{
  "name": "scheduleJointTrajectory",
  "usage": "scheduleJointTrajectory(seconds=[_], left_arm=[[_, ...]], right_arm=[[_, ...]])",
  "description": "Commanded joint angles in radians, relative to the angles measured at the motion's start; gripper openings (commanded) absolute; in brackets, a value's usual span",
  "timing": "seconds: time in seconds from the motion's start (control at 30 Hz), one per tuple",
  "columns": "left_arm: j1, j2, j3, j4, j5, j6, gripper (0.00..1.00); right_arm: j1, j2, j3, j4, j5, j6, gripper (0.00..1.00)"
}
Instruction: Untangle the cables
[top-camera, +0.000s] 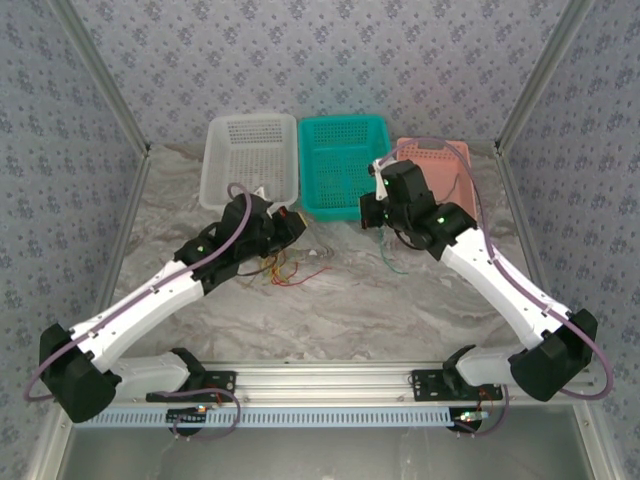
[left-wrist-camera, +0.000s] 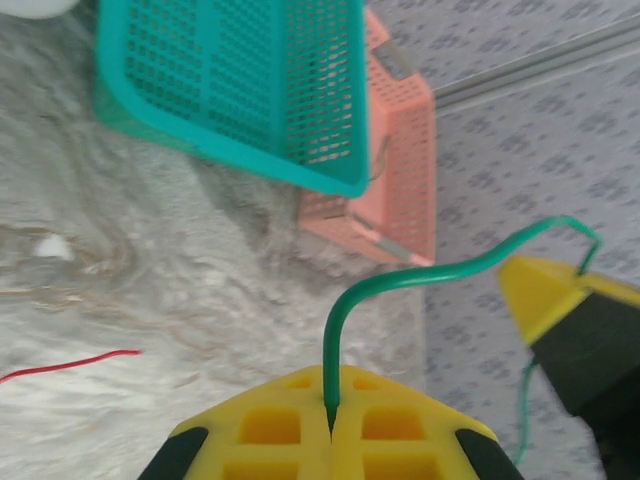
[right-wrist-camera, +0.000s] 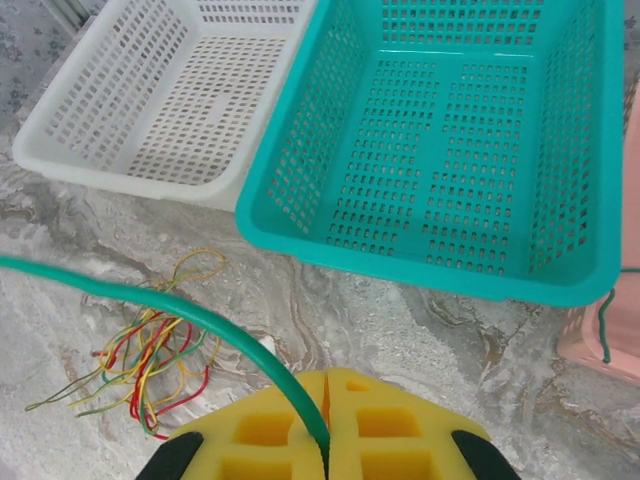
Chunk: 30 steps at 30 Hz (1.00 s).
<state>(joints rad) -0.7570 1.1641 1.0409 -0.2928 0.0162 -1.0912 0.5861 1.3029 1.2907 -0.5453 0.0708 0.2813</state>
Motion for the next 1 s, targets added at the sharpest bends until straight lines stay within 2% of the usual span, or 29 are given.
scheduleJointTrajectory(seconds=[0.0, 0.07, 0.13, 0.23, 0.43, 0.57, 0.8, 0.83, 0.9, 0.97], left_arm=[[0.008, -0.018, 0.096, -0.266, -0.116, 0.225, 0.0], [0.019, -0.006, 0.137, -0.373, -0.176, 0.371, 0.0], [0.02, 0.016, 0.19, -0.516, -0.298, 0.514, 0.0], [0.02, 0.054, 0.208, -0.597, -0.451, 0.682, 0.0], [0.018, 0.086, 0.186, -0.533, -0.64, 0.953, 0.0], [0.024, 0.081, 0.162, -0.428, -0.773, 1.122, 0.0], [0.044, 0.109, 0.144, -0.303, -0.811, 1.349, 0.0], [0.044, 0.105, 0.14, -0.296, -0.828, 1.368, 0.06], [0.042, 0.085, 0.136, -0.284, -0.858, 1.365, 0.33], [0.043, 0.045, 0.162, -0.322, -0.847, 1.279, 0.47]], right_arm=[[-0.032, -0.017, 0.022, -0.041, -0.004, -0.06, 0.0], [-0.041, -0.003, 0.041, -0.097, -0.043, -0.112, 0.0], [-0.031, 0.019, 0.056, -0.156, -0.048, -0.171, 0.0], [0.0, 0.033, 0.053, -0.23, -0.054, -0.248, 0.0], [0.083, -0.004, -0.023, -0.31, -0.15, -0.348, 0.0], [0.109, -0.015, -0.061, -0.358, -0.123, -0.385, 0.0], [0.126, -0.006, -0.068, -0.397, -0.074, -0.412, 0.0], [0.126, -0.004, -0.067, -0.395, -0.072, -0.405, 0.0], [0.112, -0.002, -0.062, -0.394, -0.089, -0.376, 0.0], [0.09, -0.007, -0.058, -0.365, -0.1, -0.34, 0.0]])
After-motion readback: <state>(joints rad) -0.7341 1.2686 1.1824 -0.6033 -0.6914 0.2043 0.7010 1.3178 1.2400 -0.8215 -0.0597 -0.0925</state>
